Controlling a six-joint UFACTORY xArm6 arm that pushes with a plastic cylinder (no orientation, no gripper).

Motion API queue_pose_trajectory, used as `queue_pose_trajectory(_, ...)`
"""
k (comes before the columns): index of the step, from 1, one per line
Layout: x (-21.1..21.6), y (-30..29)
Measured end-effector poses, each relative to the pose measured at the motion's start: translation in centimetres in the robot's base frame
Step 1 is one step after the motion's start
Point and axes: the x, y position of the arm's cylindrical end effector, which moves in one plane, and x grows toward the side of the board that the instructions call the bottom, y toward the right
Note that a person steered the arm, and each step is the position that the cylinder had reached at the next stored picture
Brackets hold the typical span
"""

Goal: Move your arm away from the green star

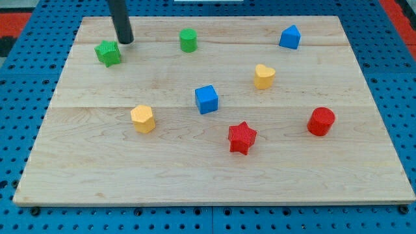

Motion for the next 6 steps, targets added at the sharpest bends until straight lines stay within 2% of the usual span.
queue_pose_trajectory(1, 5.6, -3.1)
queue_pose_trajectory(2, 7.3, -2.8)
queue_pose_trajectory(3, 6.0, -3.5)
queue_pose_trajectory(6, 7.1, -2.3)
